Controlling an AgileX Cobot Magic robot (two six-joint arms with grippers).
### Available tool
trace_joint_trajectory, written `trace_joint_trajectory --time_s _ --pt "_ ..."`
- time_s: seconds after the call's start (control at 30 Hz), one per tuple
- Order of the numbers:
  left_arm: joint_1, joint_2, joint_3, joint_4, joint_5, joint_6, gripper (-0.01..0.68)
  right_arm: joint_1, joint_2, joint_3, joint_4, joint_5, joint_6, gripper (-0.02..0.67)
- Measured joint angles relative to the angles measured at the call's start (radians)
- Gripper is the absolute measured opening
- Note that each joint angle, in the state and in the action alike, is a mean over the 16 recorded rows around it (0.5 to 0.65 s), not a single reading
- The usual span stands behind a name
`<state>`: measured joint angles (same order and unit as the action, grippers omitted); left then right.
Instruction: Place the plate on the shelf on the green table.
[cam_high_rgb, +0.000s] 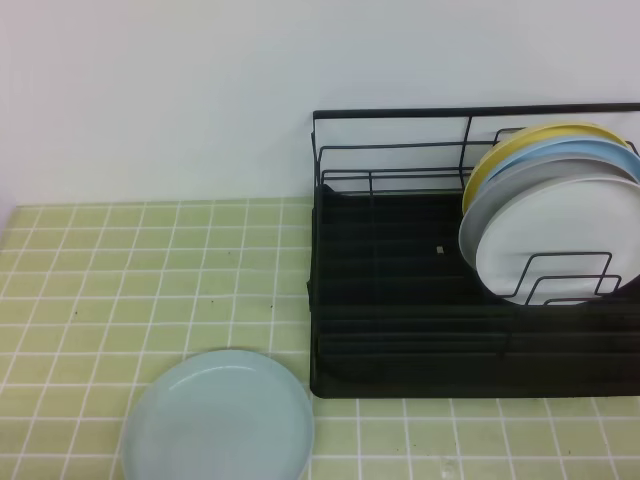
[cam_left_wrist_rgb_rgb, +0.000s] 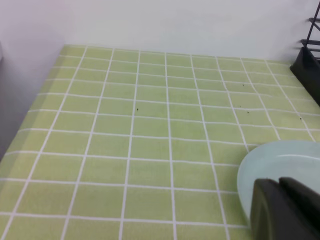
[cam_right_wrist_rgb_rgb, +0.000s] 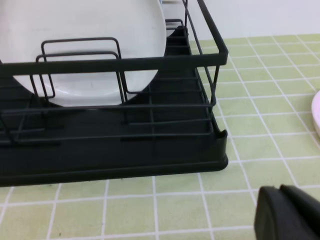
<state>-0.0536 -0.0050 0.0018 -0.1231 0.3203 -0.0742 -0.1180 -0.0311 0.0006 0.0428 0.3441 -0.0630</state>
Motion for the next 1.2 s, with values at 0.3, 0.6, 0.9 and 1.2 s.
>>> trace_joint_trajectory --time_s 0.3,0.6,0.9,1.2 --pt "0.000 0.000 0.000 0.001 0.000 0.000 -0.002 0.000 0.000 0.003 -0.027 -0.001 -0.011 -0.002" --pt "0.000 0.000 0.000 -0.011 -0.018 0.000 -0.002 0.000 0.000 0.003 -0.045 -0.017 -0.022 -0.002" --pt "0.000 0.000 0.000 -0.133 -0.073 0.000 -0.002 0.000 0.000 0.002 0.042 -0.120 -0.014 -0.002" --pt "0.000 0.000 0.000 -0.533 -0.141 -0.007 -0.002 0.000 0.000 0.002 0.469 -0.348 -0.006 -0.002"
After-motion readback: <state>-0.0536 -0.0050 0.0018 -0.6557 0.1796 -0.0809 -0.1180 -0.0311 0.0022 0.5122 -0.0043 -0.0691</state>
